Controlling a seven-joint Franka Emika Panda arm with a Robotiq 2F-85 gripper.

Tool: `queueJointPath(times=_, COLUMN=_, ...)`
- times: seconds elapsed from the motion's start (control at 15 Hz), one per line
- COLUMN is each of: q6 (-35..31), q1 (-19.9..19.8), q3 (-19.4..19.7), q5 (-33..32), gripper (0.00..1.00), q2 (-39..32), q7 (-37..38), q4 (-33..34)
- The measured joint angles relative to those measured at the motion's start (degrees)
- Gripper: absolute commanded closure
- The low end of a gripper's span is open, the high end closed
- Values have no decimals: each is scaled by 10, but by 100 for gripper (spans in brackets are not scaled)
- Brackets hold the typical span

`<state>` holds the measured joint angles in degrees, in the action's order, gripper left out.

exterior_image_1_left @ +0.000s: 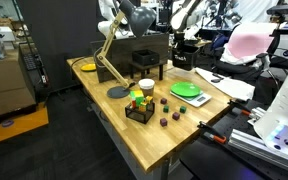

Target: Move the black waste bin forward

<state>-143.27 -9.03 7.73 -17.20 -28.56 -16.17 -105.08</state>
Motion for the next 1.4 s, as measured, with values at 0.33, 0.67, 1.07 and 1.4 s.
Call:
queueJointPath(times=0.33, q6=18, q1=14, q3=1, q5=4, gripper=98, q2=46, q7=59, q4=-46)
queueJointPath(times=0.67, q6=39, q1=25, q3=4, q5=4, gripper=98, q2=118, q7=120, q4=-112)
queueJointPath(times=1.07, q6=43, q1=25, q3=16, q5=1, gripper=98, q2=155, q7=174, q4=-181)
queueJointPath(times=1.4, q6=43, q1=27, q3=15, q5=5, gripper=98, q2=149, q7=204, q4=-216)
